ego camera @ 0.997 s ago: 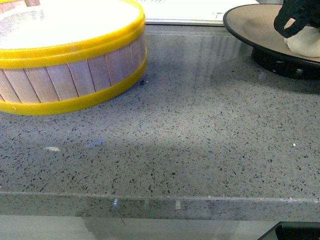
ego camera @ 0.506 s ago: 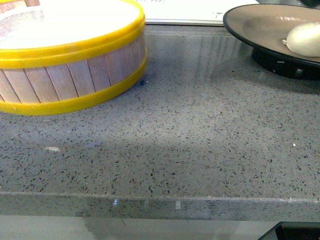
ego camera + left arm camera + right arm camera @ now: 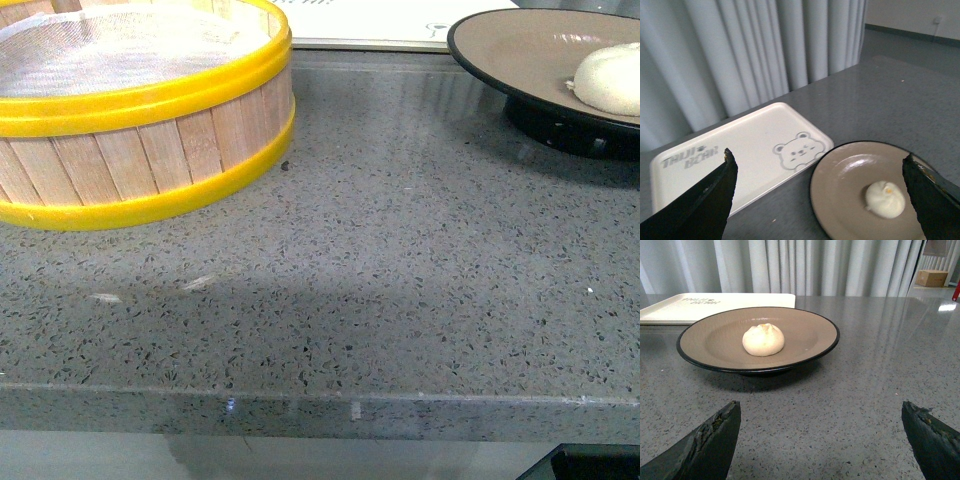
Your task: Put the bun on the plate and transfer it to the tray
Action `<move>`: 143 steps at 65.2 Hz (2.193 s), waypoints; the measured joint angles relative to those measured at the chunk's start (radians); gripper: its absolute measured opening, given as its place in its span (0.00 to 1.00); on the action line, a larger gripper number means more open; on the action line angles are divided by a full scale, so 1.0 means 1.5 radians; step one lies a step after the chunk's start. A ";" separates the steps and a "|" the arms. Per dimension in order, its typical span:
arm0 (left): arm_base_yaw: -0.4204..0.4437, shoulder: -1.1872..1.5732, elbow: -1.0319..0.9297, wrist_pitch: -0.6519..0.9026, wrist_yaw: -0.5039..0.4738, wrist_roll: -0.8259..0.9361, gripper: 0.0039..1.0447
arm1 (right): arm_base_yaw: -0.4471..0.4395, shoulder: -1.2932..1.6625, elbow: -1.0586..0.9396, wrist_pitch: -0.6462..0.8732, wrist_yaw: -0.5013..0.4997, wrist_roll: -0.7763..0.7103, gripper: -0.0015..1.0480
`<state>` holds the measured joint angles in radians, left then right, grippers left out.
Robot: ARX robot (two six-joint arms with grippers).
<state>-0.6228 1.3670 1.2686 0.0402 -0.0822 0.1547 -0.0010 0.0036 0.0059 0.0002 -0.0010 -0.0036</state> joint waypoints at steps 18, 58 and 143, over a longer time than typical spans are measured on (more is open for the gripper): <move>0.157 -0.238 -0.169 -0.094 0.047 0.010 0.94 | 0.000 0.000 0.000 0.000 0.000 0.000 0.91; 0.413 -0.554 -0.615 0.091 0.055 -0.098 0.15 | 0.000 0.000 0.000 0.000 0.001 0.000 0.91; 0.414 -0.908 -0.828 -0.023 0.055 -0.105 0.04 | 0.000 0.000 0.000 0.000 0.000 0.000 0.91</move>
<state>-0.0017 0.0044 0.0269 0.0051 -0.0002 -0.0021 -0.0010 0.0036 0.0059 0.0002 -0.0010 -0.0036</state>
